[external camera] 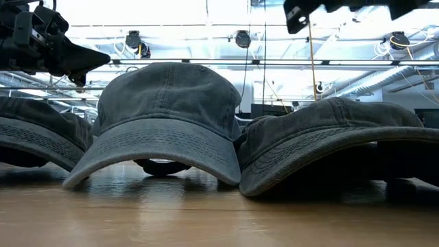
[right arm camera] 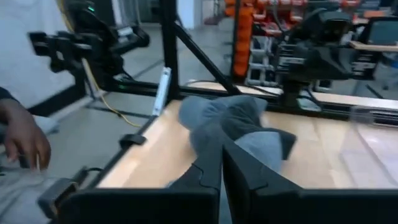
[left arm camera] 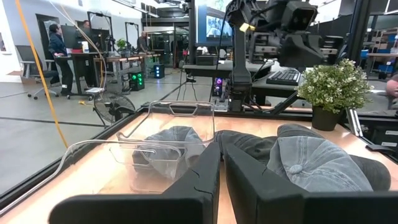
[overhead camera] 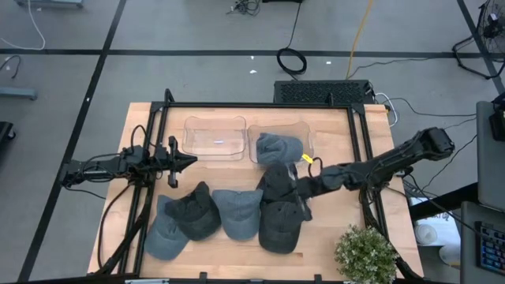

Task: Pick & Place hat
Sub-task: Put the right blue cap into the right transparent bin

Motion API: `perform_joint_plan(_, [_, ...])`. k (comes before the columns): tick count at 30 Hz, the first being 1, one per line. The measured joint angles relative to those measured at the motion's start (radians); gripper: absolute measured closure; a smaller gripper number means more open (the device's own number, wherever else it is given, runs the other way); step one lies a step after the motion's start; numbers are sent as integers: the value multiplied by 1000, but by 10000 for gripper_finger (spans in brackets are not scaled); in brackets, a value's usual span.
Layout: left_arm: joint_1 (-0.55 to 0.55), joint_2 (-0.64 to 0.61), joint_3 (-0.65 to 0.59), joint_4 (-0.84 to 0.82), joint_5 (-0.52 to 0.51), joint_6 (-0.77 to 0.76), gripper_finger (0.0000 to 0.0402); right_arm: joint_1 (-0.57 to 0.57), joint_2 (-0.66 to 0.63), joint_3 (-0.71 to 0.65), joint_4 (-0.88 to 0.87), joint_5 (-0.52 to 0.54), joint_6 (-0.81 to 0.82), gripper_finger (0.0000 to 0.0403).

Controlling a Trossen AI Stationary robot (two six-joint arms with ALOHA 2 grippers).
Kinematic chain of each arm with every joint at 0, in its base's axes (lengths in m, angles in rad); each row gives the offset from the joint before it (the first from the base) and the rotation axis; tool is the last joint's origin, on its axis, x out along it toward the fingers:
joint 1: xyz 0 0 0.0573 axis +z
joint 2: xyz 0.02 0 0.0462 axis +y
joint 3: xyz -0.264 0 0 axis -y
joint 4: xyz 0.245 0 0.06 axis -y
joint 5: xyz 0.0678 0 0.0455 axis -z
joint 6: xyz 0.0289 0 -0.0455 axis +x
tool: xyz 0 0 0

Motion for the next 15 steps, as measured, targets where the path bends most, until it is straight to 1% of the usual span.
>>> perform_joint_plan(3, [0,0,0,0,0,0,371,24,0,-47,88,0,-31,402])
perform_joint_plan(6, [0,0,0,0,0,0,371,32,0,-64,112,2,-80,402])
perform_joint_plan(10, [0,0,0,0,0,0,371,32,-1,-64,134,3,-85,398])
perform_joint_plan(12, [0,0,0,0,0,0,371,32,-1,-64,136,1,-76,387])
perform_joint_plan(15, [0,0,0,0,0,0,371,32,-1,-64,139,1,-74,356])
